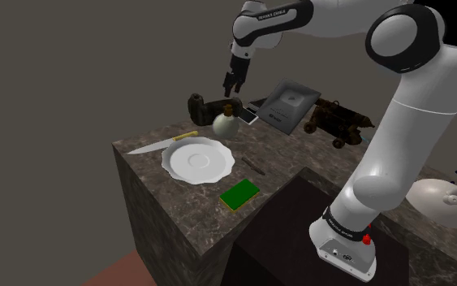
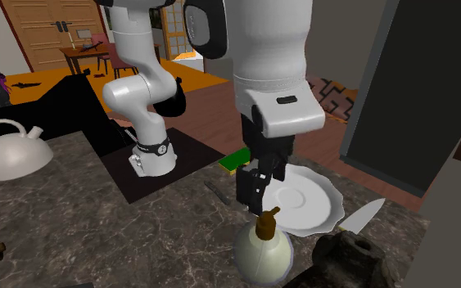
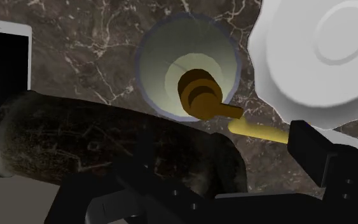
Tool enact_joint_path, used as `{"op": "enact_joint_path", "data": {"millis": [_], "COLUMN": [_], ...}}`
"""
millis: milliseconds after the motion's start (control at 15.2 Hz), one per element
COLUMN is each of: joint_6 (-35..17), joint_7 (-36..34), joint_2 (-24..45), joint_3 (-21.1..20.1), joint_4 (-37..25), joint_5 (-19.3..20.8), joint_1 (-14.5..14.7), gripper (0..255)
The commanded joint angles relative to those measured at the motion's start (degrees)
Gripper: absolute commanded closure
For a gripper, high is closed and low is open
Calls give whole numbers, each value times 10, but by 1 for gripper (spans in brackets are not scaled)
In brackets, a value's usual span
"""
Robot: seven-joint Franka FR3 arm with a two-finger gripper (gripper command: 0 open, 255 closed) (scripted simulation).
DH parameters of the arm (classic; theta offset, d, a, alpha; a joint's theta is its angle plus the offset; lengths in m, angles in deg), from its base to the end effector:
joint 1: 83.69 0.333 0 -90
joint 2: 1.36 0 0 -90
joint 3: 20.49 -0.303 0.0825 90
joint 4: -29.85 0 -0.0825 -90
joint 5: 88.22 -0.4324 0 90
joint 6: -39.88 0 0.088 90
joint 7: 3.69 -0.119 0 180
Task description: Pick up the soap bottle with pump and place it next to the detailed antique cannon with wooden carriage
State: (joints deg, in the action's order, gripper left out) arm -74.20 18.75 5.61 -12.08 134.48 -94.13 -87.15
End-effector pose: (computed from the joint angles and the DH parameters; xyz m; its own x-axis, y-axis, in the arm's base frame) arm 0.6324 -0.1229 0.4272 0.9872 0.1431 0.0698 0.1471 -0.9875 -0.0557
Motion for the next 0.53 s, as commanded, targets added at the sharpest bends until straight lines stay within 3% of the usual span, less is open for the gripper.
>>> {"op": "enact_joint_path", "data": {"millis": [0, 462], "joint_6": [0, -39], "joint_7": [0, -14], "joint_2": [0, 23], "joint_3": [0, 4], "joint_4": [0, 44], "joint_5": [0, 31], "joint_1": [0, 13], "gripper": [0, 0]}}
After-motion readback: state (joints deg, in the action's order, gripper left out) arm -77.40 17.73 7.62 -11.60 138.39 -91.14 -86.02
